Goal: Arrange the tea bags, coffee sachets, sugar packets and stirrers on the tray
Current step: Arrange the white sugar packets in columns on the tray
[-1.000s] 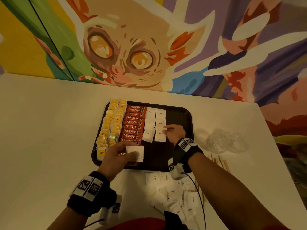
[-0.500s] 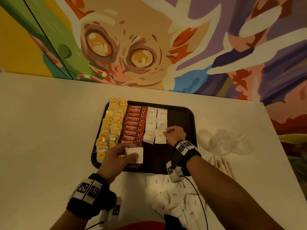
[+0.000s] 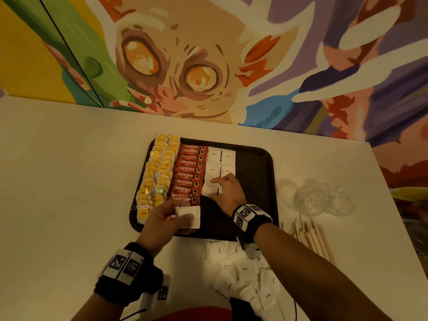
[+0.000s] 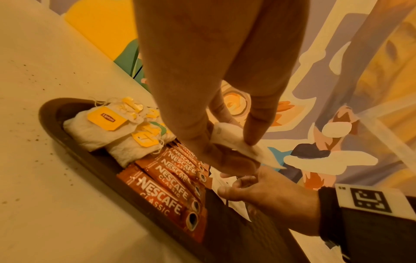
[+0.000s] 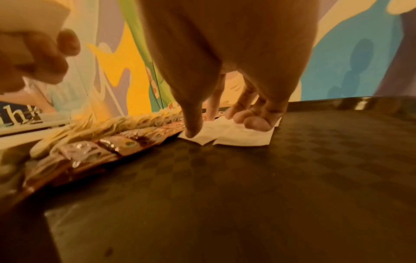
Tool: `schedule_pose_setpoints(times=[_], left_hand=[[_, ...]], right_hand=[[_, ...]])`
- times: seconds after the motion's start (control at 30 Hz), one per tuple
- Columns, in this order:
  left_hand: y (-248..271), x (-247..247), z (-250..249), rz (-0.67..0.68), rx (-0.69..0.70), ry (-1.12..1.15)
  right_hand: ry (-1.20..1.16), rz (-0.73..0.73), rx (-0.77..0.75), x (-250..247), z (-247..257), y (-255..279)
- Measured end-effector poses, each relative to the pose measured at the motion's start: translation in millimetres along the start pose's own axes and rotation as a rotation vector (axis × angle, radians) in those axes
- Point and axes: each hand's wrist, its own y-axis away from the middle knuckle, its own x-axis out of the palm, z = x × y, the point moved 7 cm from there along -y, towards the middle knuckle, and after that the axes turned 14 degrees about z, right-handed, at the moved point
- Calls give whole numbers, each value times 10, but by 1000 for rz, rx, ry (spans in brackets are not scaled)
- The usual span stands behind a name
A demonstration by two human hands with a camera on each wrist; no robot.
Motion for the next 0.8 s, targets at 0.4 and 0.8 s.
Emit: schedule_pose_setpoints(times=[0.4,0.8], left_hand=[[6,-72,-40,-18,28,14],[-39,-132,-54,-109,61,-38]], right_hand=[[162,66,-23,68,8,-6],[-269,-27,-99,30,206,266]])
